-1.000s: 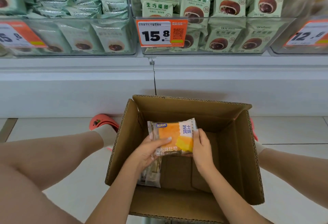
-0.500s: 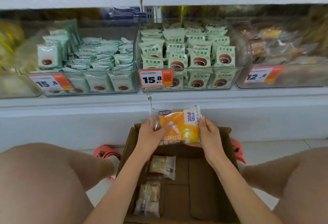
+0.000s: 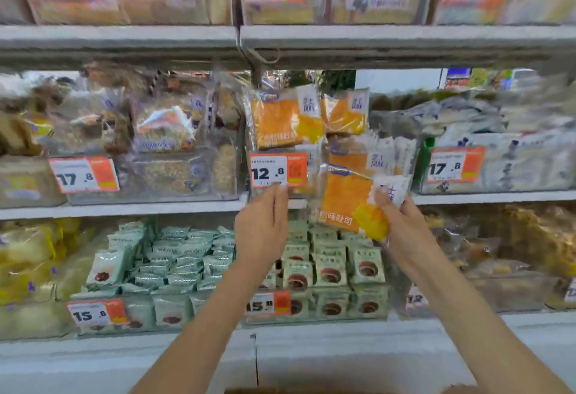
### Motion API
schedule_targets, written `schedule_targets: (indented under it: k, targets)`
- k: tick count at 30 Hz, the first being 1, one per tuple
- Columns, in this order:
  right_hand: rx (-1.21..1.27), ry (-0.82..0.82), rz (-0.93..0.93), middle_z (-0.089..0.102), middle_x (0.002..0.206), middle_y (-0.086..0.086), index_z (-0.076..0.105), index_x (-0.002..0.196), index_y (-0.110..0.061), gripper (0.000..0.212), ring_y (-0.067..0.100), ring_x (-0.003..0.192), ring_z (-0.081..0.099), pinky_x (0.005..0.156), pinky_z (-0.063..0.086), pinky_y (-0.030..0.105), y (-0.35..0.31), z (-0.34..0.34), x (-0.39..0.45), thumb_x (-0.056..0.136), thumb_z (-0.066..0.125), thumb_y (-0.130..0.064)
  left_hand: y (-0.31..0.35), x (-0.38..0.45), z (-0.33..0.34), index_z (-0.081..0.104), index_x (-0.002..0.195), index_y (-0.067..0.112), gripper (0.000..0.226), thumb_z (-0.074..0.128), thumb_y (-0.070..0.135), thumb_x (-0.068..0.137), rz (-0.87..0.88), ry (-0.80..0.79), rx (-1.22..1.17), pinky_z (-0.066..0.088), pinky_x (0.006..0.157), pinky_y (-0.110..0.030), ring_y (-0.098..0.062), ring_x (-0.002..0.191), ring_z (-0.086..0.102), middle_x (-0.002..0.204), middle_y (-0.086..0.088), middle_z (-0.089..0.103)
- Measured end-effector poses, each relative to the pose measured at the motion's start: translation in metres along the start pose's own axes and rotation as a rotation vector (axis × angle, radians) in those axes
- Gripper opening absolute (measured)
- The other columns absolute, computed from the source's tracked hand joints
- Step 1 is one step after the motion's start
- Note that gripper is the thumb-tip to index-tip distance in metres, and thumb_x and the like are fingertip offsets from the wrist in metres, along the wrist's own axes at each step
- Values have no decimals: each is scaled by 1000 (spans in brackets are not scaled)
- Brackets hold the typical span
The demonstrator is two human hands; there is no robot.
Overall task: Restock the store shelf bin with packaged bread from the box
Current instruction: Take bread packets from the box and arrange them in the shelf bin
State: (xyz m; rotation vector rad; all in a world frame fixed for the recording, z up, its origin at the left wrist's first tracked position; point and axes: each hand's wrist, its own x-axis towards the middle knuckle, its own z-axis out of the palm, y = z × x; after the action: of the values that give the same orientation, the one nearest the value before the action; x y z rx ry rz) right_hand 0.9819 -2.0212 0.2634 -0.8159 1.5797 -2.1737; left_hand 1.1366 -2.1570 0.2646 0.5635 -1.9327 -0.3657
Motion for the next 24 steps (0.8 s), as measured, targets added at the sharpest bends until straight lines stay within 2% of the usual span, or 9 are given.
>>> schedule_targets:
  k: [2,3,5,8,10,12,15,19,24]
  targets:
    - [44,46,-101,68,101,-6,55,113,-24,22,9,83,69,78,57,32,-33,-7,33,94,50,-33,4,33,2,66,104,13,48,25,38,100,269,107,129,45,65,-31,-20,89,62,93,-2,69]
    - [22,58,-156,67,99,-9,55,109,-26,16,6,82,68,76,58,29,-50,-9,51,96,48,-33,3,50,10,66,109,11,45,29,34,99,394,118,169,47,77,-32,-19,102,60,105,-3,69]
    - [-72,76,-251,66,103,-8,54,109,-28,16,6,89,66,75,56,26,-78,-9,85,97,47,-37,1,83,32,64,119,8,44,32,31,99,571,71,258,36,103,-36,-24,124,51,125,-8,63]
    - [-262,106,-338,59,125,3,48,131,-19,44,18,110,60,90,52,39,-92,-4,138,95,49,-44,-10,113,70,49,138,10,55,19,38,102,681,-33,568,11,118,-43,-27,138,36,145,-10,45]
    - [-336,128,-336,54,133,3,43,136,-18,52,21,117,55,97,48,43,-92,1,166,94,49,-48,-22,119,87,37,145,12,56,19,40,101,726,-36,707,6,119,-45,-27,141,30,149,-9,40]
    - [-392,114,-349,57,127,3,46,128,-20,42,23,115,56,98,46,44,-94,6,190,95,48,-46,-30,119,93,35,146,12,56,25,40,99,761,2,721,11,118,-46,-28,141,30,150,-10,38]
    - [-480,31,-333,59,121,4,47,125,-20,39,24,110,57,97,47,45,-100,19,220,95,49,-44,-31,120,93,49,138,11,52,30,39,98,805,57,713,17,116,-46,-29,140,33,149,-12,38]
    - [-580,-108,-180,53,133,4,40,135,-22,53,26,118,53,101,44,49,-81,30,246,91,53,-49,-30,120,94,62,119,10,42,39,36,94,801,83,703,23,114,-47,-29,137,38,146,-13,43]
    - [-817,141,-274,50,134,12,34,135,-12,68,31,118,51,86,45,34,-76,27,252,84,67,-42,-31,119,93,60,118,11,41,39,37,93,788,73,697,19,115,-48,-28,137,39,146,-12,43]
